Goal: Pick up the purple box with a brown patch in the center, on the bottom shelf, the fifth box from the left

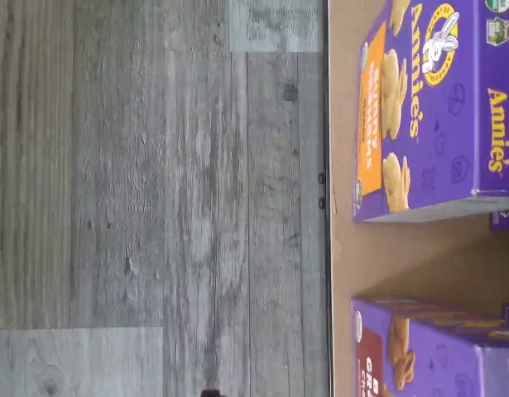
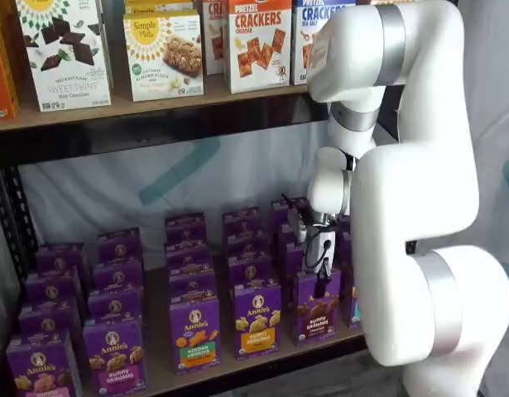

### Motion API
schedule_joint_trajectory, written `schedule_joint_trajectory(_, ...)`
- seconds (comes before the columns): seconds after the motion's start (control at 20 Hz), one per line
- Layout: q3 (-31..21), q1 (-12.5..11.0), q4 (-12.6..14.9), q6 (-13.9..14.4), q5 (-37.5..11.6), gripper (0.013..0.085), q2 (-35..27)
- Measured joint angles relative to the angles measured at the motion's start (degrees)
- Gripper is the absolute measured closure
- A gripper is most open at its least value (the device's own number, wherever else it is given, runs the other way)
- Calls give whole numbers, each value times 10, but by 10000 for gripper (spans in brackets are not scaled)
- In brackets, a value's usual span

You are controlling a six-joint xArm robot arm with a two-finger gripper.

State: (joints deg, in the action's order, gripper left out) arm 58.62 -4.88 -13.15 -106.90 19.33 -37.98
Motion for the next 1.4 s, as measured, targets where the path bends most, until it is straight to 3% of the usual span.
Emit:
schedule_joint_trajectory(0.15, 4, 3, -45, -39, 4, 130, -1)
schedule_joint_trajectory(0.65, 31, 2, -117, -104, -4, 130, -18)
schedule_joint_trajectory(1.0, 81, -12, -83, -85, 9, 130, -54)
schedule_joint_trajectory(1.4, 142, -12, -18, -27, 8, 130, -114)
